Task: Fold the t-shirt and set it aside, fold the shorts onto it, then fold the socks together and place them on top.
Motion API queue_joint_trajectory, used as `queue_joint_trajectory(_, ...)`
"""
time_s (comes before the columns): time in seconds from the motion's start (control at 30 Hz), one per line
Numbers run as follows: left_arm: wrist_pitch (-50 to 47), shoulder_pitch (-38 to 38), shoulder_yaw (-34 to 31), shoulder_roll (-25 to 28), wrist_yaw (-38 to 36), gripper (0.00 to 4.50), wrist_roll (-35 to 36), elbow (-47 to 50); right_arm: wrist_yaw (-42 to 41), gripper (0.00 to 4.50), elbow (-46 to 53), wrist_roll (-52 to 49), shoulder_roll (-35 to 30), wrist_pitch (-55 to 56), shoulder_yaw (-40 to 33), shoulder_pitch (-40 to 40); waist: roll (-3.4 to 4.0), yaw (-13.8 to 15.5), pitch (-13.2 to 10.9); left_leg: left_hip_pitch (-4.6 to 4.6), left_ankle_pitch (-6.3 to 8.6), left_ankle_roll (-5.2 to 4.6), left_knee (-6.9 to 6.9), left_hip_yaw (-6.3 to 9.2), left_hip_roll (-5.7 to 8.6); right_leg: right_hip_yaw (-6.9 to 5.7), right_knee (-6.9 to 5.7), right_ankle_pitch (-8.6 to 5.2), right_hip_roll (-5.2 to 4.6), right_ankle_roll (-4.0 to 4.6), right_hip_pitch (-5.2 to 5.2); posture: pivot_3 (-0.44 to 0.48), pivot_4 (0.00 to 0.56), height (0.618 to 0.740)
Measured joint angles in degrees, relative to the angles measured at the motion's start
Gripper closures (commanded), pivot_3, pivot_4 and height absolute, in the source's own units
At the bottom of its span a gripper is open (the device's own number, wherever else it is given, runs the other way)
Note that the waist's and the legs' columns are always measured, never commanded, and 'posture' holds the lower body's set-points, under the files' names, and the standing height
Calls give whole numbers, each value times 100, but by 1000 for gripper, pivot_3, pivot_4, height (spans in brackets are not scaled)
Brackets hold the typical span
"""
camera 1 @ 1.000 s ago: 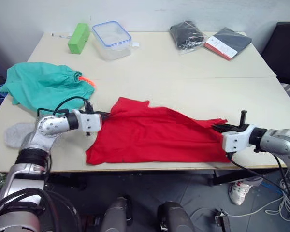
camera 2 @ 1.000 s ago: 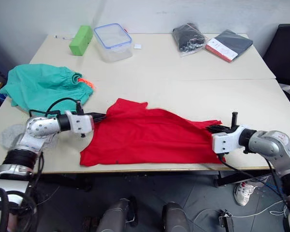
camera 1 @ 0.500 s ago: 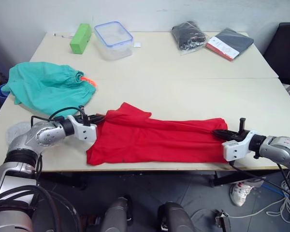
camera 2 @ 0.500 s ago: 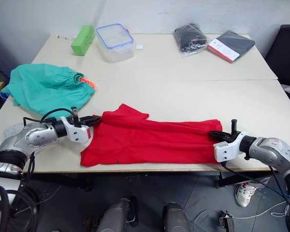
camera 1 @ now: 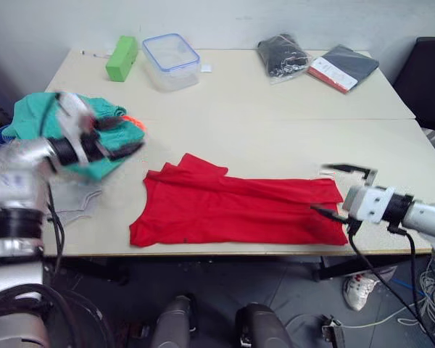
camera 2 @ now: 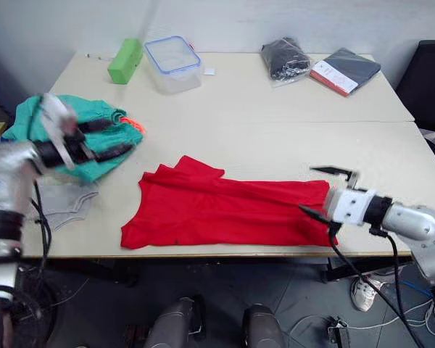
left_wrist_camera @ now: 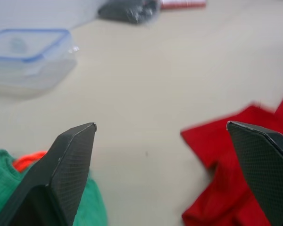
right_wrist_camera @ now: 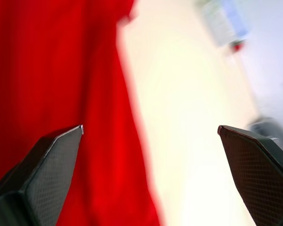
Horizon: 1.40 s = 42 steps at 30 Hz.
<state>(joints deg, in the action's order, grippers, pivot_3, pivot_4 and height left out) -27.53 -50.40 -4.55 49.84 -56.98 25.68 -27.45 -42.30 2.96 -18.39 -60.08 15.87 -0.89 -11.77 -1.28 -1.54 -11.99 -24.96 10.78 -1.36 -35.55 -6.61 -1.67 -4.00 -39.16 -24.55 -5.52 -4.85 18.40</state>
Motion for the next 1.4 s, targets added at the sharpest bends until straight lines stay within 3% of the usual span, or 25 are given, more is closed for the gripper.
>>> queue_joint_trajectory(0.1,-731,-220,553,-223,-196,14,-283,-223,19,0,923,-792,34,-1316,-134,-28,10,61,5,-3,-1,1,3,2,1,-1,4,0,2,0,1,0,150,740)
queue_joint_trajectory(0.27,-1309,-892,1340,-1290,35,14,-1036,-1585,23,0,2287,-1759,105,-2938,-148,-76,-40,150,-18,-38,-1,-1,-12,11,-2,-7,8,0,4,0,21,0,150,740)
queue_joint_trajectory(0.47,-1024,-2087,1189,-2254,520,14,-1390,-3268,366,0,2982,-2152,664,-4017,-80,-334,-55,150,-16,-42,1,-3,-11,17,1,-24,19,1,-1,-1,18,0,150,740)
queue_joint_trajectory(0.73,-300,-2406,1102,-2754,943,14,-2002,-4330,558,0,3245,-1979,950,-4476,-68,-227,-55,136,-16,-39,-1,0,-7,14,2,-24,17,1,-3,-1,19,0,150,740)
queue_joint_trajectory(0.87,-63,-2475,1005,-2936,1050,914,-2201,-4526,630,0,3402,-1937,1043,-4602,-100,-102,-56,158,-14,-34,0,0,-10,18,2,-27,17,1,-4,-1,12,0,150,740)
queue_joint_trajectory(1.23,203,-2438,727,-3117,979,4312,-2405,-4726,649,0,3602,-1696,1049,-4812,-186,331,-57,146,-15,-39,1,-3,-6,20,6,-32,19,1,-8,-1,16,0,150,740)
queue_joint_trajectory(1.33,245,-2419,578,-3092,643,4445,-2370,-4735,644,0,3612,-1664,1057,-4845,-186,389,-57,140,-15,-42,1,-2,-6,19,6,-34,19,1,-5,-1,19,0,150,740)
queue_joint_trajectory(1.4,326,-2419,512,-2993,-21,4445,-2272,-4674,635,0,3610,-1611,1082,-4845,-186,394,-57,133,-15,-42,0,0,-5,17,4,-33,19,1,-2,-1,21,0,150,740)
